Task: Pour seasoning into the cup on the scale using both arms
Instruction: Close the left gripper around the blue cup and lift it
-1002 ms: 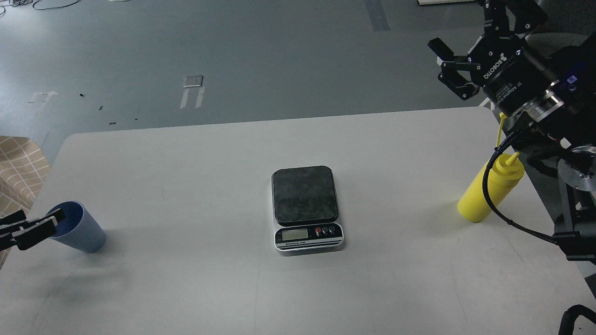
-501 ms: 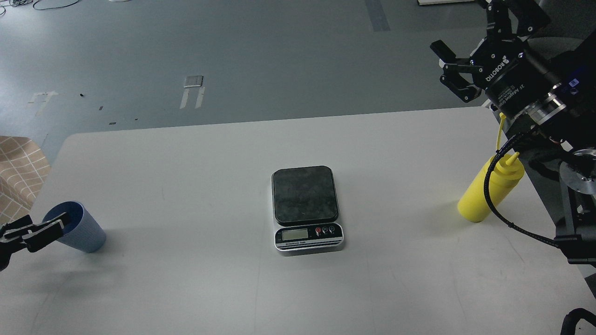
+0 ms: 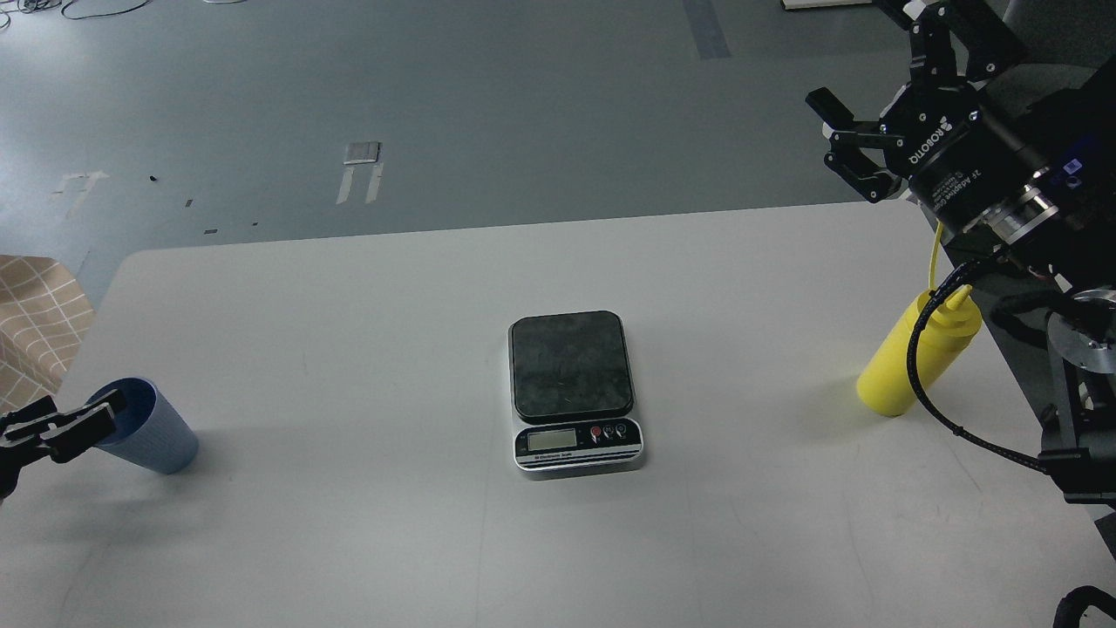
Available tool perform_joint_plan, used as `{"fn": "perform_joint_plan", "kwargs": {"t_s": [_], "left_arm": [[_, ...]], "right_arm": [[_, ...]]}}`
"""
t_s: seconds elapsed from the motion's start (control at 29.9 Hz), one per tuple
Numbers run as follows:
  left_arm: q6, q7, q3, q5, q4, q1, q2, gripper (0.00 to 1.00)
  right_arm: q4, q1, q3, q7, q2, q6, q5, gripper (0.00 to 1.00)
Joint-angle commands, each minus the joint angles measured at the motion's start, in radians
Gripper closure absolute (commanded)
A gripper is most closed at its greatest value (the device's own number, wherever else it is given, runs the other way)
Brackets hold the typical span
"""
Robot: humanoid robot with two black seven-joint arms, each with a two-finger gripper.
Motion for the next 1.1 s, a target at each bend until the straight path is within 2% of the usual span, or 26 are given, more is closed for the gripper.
{"fn": "perform_joint_plan", "kwargs": {"t_s": [0.0,0.07,0.17,0.2,0.3,0.47,0.57,0.84,0.94,0.97,1.0,1.04,1.07], "left_arm": [[0.002,0.000,0.003,0.006,-0.004,-0.002,0.003,0.26],[0.002,0.000,0.007,0.010,-0.010,-0.002,0.003,0.38],[0.002,0.000,0.007,0.012,-0.012,-0.003,0.003,0.46],[0.002,0.000,0.006,0.013,-0.013,-0.003,0.003,0.52],[0.005,0.000,0.006,0.013,-0.013,-0.003,0.003,0.58],[0.020,0.000,0.009,0.015,-0.015,0.004,0.001,0.58],[0.023,0.000,0.009,0.015,-0.015,0.010,0.001,0.65],[0.025,0.000,0.009,0.024,-0.016,0.009,0.000,0.70],[0.025,0.000,0.010,0.024,-0.018,0.013,-0.002,0.75],[0.025,0.000,0.012,0.033,-0.018,0.015,-0.003,0.80],[0.025,0.000,0.012,0.033,-0.018,0.015,-0.003,0.80],[0.025,0.000,0.010,0.053,-0.019,0.015,-0.005,0.88],[0.025,0.000,0.010,0.061,-0.019,0.015,-0.005,0.91]], "right_arm": [[-0.002,-0.001,-0.002,0.000,0.000,0.000,-0.002,0.00],[-0.002,-0.006,0.000,0.000,0.000,0.000,-0.002,0.00],[-0.002,-0.009,-0.002,0.000,0.000,0.000,-0.002,0.00],[-0.002,-0.013,0.000,0.000,0.000,0.000,-0.002,0.00],[-0.004,-0.019,0.000,0.000,0.000,0.000,-0.002,0.00],[-0.004,-0.027,0.000,0.000,0.000,0.000,-0.002,0.00],[-0.002,-0.033,-0.002,0.000,0.002,0.000,-0.002,0.00],[0.001,-0.035,-0.002,0.000,0.011,0.000,-0.002,0.00],[0.001,-0.036,-0.002,0.000,0.011,0.000,-0.002,0.00],[0.001,-0.038,-0.002,0.000,0.011,0.000,-0.002,0.00],[0.001,-0.038,-0.002,0.000,0.011,0.000,-0.002,0.00],[0.001,-0.041,-0.002,0.000,0.011,0.000,-0.002,0.00],[0.001,-0.041,-0.002,0.000,0.011,0.000,-0.002,0.00]]}}
